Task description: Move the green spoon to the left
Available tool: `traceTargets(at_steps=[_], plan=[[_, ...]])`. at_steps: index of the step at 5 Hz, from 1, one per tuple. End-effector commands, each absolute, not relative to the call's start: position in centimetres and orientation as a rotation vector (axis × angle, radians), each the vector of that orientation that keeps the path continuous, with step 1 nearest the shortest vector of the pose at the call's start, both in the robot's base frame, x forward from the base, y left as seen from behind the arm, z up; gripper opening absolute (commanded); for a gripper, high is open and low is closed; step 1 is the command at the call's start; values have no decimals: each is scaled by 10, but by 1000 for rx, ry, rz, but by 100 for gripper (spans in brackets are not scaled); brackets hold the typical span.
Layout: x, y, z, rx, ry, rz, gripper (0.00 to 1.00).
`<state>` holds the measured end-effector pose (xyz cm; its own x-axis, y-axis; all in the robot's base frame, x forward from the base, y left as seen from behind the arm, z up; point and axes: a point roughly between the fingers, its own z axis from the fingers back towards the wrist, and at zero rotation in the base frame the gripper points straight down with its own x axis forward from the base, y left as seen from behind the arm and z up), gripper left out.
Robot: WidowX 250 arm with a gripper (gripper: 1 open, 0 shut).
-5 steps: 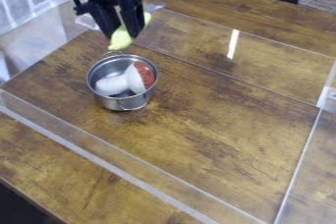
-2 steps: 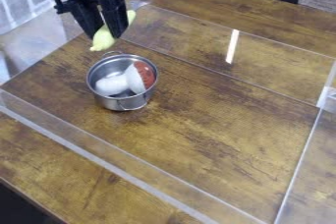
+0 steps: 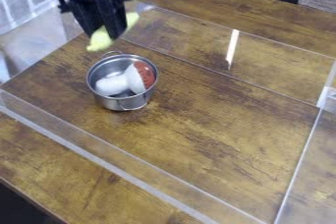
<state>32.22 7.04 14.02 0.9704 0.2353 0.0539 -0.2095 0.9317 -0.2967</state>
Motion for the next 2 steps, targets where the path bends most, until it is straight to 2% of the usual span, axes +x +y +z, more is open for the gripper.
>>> traceTargets(at_steps=[1,2], plan=[[329,97,151,-268,-142,250,0],[333,115,144,-264,-140,270,0]])
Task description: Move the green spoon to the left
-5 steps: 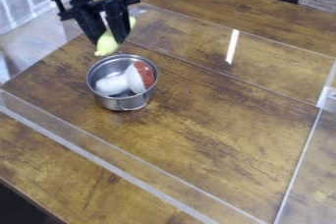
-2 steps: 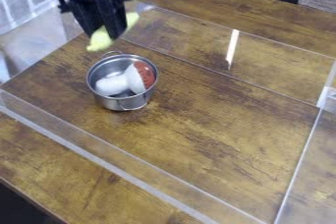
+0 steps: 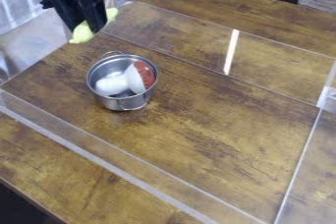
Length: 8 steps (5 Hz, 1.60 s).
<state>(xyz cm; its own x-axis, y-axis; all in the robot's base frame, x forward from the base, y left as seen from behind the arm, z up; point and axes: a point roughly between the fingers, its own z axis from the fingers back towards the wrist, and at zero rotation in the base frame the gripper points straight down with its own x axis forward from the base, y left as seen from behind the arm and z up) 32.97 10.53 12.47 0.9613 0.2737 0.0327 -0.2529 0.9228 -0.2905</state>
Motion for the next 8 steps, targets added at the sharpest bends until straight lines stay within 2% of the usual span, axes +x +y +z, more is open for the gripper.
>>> traceTargets(at_steps=[1,2,3,5,6,7,8], plan=[[331,118,137,-257,-131,264,0],[330,119,129,-249,-122,257,0],[344,134,120,-243,-99,140,0],[334,151,105,-225,-87,221,0],[332,151,107,-223,-76,229,100],[334,148,117,-219,-76,225,100],[342,151,116,-223,-76,140,100]])
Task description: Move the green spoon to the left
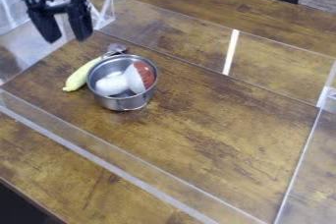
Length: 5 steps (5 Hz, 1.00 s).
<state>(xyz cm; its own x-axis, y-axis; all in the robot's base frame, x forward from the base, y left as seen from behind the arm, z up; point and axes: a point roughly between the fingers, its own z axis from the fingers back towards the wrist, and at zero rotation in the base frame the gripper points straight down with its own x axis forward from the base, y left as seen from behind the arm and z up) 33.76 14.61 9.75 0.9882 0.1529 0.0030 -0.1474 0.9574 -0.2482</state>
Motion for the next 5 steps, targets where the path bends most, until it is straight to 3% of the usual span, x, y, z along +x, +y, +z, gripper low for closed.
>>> traceTargets(at_steps=[1,5], plan=[[352,149,127,-220,-91,37,100],[375,143,154,-228,-116,-141,100]])
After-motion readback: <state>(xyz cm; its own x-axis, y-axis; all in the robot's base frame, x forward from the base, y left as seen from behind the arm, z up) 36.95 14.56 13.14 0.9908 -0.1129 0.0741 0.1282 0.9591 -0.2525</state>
